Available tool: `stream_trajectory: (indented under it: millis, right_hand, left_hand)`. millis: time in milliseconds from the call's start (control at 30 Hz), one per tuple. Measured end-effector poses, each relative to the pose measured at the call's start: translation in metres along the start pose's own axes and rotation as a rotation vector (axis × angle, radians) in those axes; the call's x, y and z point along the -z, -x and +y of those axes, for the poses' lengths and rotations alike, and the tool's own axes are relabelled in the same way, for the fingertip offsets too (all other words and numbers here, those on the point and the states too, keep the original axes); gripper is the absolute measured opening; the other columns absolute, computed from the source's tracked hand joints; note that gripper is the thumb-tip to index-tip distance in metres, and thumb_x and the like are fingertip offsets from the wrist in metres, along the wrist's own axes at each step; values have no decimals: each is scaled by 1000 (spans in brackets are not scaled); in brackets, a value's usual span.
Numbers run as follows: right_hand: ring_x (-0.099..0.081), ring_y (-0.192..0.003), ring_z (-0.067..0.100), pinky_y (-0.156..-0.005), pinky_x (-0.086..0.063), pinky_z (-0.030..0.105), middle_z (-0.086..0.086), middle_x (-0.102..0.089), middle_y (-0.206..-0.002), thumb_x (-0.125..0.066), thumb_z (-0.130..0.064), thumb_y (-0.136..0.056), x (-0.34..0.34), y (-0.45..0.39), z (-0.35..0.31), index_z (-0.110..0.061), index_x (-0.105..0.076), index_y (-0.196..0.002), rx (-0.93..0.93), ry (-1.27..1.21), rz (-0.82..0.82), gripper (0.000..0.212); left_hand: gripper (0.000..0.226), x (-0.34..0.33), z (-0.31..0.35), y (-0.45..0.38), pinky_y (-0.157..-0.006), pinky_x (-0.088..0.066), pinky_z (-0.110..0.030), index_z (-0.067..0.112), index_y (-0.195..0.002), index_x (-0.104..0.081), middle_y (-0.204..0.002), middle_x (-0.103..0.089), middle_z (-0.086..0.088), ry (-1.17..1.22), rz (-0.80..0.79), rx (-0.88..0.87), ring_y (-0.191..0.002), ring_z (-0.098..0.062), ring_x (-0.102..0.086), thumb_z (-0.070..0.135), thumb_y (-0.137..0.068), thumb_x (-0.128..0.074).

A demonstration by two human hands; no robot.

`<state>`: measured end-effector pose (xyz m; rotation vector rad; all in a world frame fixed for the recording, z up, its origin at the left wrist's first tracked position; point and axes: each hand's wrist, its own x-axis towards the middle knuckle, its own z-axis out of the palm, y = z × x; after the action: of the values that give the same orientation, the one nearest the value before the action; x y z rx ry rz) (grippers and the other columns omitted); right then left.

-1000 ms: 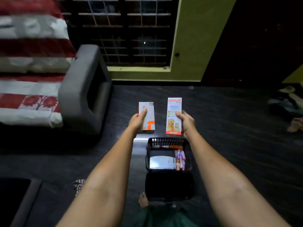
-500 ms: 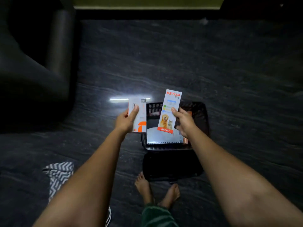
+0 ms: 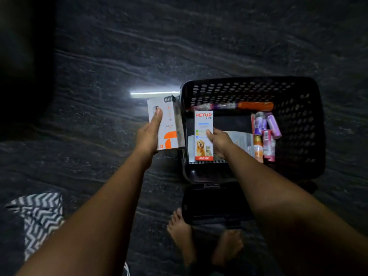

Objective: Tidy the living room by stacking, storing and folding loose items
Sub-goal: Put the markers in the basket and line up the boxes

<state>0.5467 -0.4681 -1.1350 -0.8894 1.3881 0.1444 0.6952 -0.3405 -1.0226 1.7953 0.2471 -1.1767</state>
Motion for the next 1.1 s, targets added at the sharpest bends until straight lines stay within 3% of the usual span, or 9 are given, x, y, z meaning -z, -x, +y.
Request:
stream_trajectory:
  millis: [167, 333, 433, 567, 667, 767, 900, 1033, 1100]
  right_hand:
    - [-66, -99, 30, -92, -52, 45, 11, -69, -112, -62, -25, -92, -19, -15, 12, -12, -62, -126, 24, 156, 76, 36]
    - [-66, -102, 31, -92, -52, 45, 10, -67, -118, -61, -30, -92, -19, -7, 5, -16, -59, -128, 2, 213, -1, 39]
    - [-61, -109, 31, -90, -52, 45, 12, -60, -126, -48, -18, -99, -18, 3, -8, -14, -48, -133, -135, 197, -159, 34]
    - [-44, -127, 29, -84, -43, 37, 10, -33, -152, -53, -34, -96, -14, 18, -22, -11, -10, -151, -142, 298, -116, 73]
    - [-36, -135, 31, -103, -38, 42, 11, -31, -153, -50, -35, -98, -2, 37, -33, -8, -25, -149, -85, 255, -28, 63]
    - [-50, -122, 29, -92, -45, 39, 11, -50, -137, -50, -38, -97, 24, 58, -43, -8, -49, -133, -64, 149, -15, 47]
    - [-62, -104, 21, -87, -48, 35, 5, -61, -127, -49, -36, -97, 61, 72, -48, -14, -55, -127, 1, -21, 33, 38]
    - [-59, -102, 22, -88, -46, 35, 3, -62, -116, -36, -55, -97, 106, 76, -51, -17, -54, -128, 8, -138, 117, 53]
    - [-57, -85, 18, -72, -44, 28, 2, -60, -95, -30, -59, -97, 128, 74, -46, -17, -57, -121, 42, -145, 149, 55]
  left_hand:
    - [35, -1, -8, -4, -72, -59, -35, 23, -95, -69, -92, -75, -6, 65, -87, -14, -77, -19, -71, 55, -87, -56]
    - [32, -2, -5, 2, -55, -57, -25, 22, -91, -69, -74, -74, 1, 54, -113, -58, -62, -12, -70, 51, -90, -54]
    - [33, -1, -4, 6, -53, -56, -24, 21, -92, -69, -72, -74, 1, 34, -106, -70, -62, -12, -70, 51, -90, -54]
    - [34, -5, 5, 21, -54, -56, -23, 17, -93, -69, -73, -73, 0, 21, -86, -129, -61, -11, -69, 48, -90, -55]
    - [29, -19, 19, 37, -55, -56, -22, 16, -93, -68, -79, -73, -2, -6, -90, -207, -64, -12, -69, 43, -91, -57]
    - [28, -48, 34, 54, -55, -54, -21, 17, -92, -67, -78, -72, -2, -26, -154, -234, -64, -11, -69, 43, -91, -57]
    - [30, -99, 33, 51, -67, -59, -30, 17, -88, -69, -78, -73, -3, -17, -177, -154, -68, -15, -70, 46, -88, -61]
    - [88, -152, 2, 32, -90, -53, -46, 23, -121, -58, -113, -68, -2, -183, -198, -48, -98, -23, -67, 80, -55, -66]
    - [90, -175, -22, 27, -93, -51, -47, 18, -130, -48, -124, -61, -5, -299, -229, 28, -107, -28, -63, 76, -64, -64]
